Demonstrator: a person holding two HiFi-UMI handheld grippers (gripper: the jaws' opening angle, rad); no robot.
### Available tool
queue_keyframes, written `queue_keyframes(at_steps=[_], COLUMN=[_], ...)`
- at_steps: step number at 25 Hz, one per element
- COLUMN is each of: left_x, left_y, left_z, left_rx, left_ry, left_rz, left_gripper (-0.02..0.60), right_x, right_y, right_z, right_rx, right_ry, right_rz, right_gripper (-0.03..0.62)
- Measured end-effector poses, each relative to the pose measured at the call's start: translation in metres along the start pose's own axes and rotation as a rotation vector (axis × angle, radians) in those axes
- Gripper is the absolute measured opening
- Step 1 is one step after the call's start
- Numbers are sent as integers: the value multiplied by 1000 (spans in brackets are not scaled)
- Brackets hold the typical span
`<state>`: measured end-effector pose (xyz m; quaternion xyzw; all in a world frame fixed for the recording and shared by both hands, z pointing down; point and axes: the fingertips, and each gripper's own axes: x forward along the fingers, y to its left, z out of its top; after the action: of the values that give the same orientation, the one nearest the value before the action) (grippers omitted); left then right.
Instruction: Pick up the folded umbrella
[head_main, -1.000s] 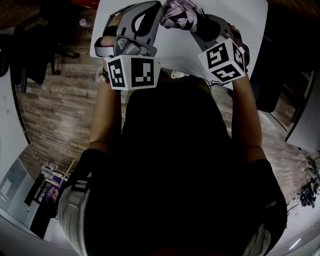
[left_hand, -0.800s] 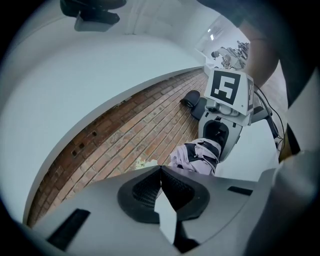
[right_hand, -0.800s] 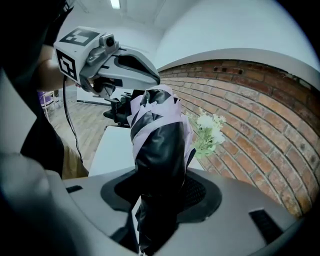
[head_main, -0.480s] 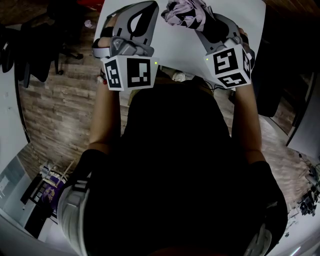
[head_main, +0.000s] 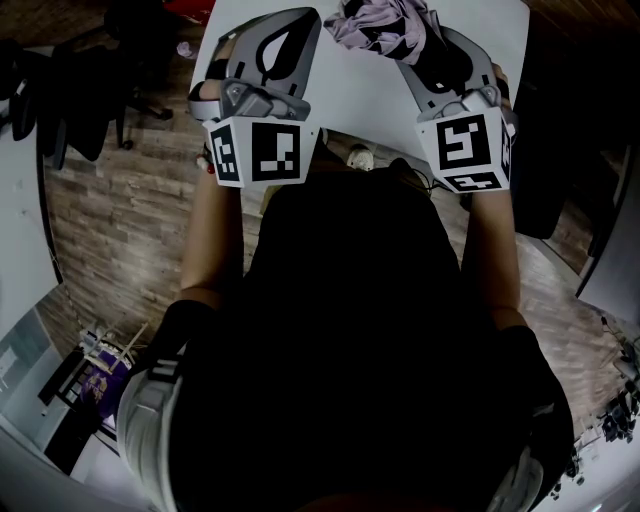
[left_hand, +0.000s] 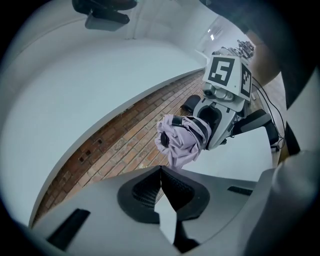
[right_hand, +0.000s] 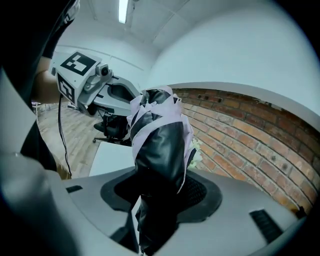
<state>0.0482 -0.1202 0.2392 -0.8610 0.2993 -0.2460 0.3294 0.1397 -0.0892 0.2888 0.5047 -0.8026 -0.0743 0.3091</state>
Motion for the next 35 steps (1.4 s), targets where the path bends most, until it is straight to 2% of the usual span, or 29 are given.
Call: queue_keyframes(at_steps=[5, 10, 18, 25, 30, 35], left_x=[-6, -9, -9, -17, -22, -26], left_y=[-6, -6, -12, -17, -16, -13], left_z=[14, 28, 48, 54, 54, 52], left_rx=[-3, -38, -39, -25, -22, -26], left_ry=[-24, -62, -107, -109, -112, -109], left_rz=[-2, 2, -3, -13, -4, 2], left_gripper=[13, 13, 14, 14, 13, 14], right_x=[-20, -39, -57, -66, -74, -72], right_y=[-9, -18, -26, -23, -26, -25], right_z=[15, 28, 24, 24, 34, 37], right_rx=[23, 19, 26, -20, -58, -59], right_ry=[-57, -104, -130, -131, -180, -181], right_rz=[-44, -89, -140, -181, -266, -261], right_gripper=[219, 221, 222, 222, 221, 221])
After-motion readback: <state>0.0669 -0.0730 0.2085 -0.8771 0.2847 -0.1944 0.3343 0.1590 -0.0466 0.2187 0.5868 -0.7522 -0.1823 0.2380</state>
